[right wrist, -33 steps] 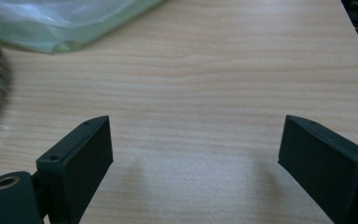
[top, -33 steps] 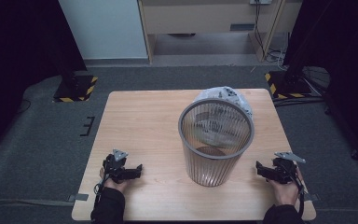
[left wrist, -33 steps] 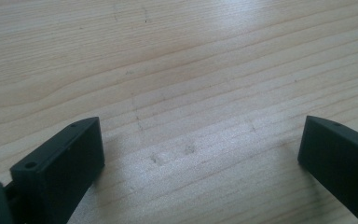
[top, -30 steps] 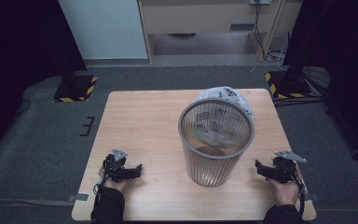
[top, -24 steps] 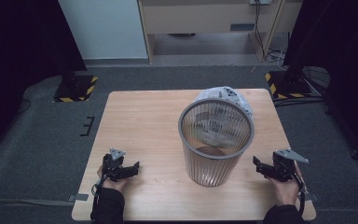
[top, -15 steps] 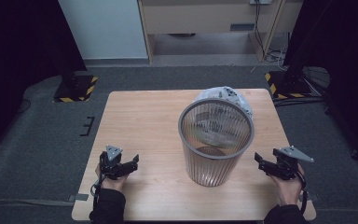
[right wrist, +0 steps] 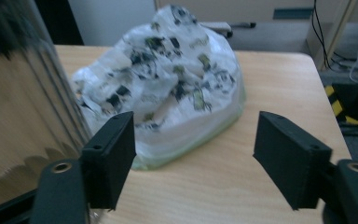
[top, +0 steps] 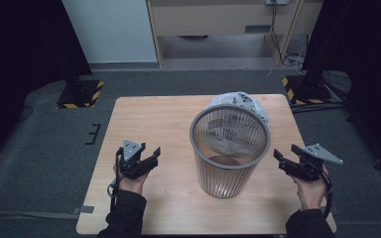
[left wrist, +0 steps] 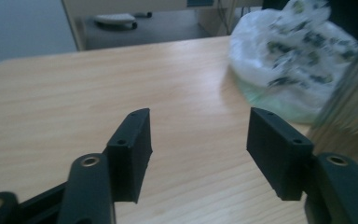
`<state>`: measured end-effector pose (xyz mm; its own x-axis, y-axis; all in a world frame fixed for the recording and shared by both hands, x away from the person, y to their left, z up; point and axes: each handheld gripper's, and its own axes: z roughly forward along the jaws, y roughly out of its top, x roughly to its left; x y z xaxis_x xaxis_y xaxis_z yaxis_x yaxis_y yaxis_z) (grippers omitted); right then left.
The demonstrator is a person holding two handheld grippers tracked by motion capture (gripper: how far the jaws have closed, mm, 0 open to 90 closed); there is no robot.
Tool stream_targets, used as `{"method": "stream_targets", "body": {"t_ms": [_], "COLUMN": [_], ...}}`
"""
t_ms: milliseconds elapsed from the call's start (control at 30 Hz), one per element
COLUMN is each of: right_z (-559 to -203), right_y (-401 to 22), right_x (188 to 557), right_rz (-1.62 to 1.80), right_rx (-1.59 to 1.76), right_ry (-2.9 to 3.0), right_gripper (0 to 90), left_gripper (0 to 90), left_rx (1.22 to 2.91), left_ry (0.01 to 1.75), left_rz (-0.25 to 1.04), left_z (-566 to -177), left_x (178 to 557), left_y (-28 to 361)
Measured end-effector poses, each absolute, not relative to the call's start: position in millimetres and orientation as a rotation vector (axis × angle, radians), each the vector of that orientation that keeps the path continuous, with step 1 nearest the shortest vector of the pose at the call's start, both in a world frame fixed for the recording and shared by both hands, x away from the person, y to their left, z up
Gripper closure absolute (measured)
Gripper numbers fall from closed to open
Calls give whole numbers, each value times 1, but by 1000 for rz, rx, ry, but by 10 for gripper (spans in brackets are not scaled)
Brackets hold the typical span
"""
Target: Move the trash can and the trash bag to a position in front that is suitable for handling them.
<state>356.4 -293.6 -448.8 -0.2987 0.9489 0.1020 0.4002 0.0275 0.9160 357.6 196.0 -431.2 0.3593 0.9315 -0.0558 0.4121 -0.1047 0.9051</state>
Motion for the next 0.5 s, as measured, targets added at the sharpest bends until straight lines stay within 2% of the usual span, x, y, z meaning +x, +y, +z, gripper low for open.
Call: {"method": "stream_targets", "body": {"t_ms": [233,500], "right_z": [-421,-407], "right_y": [-282,-258], "right_x": [361,362], "right_rz": [1298,1336], "right_rx": [1285,1221], "right_ry": [1747,1741], "right_gripper": [438,613], "left_gripper": [541,673], "left_rx": [1682,1682], "left_ry": [1108,1046], "left_rz": [678,679], "left_z": [-401,-390], "left_x": [365,367], "left_y": [152,120]}}
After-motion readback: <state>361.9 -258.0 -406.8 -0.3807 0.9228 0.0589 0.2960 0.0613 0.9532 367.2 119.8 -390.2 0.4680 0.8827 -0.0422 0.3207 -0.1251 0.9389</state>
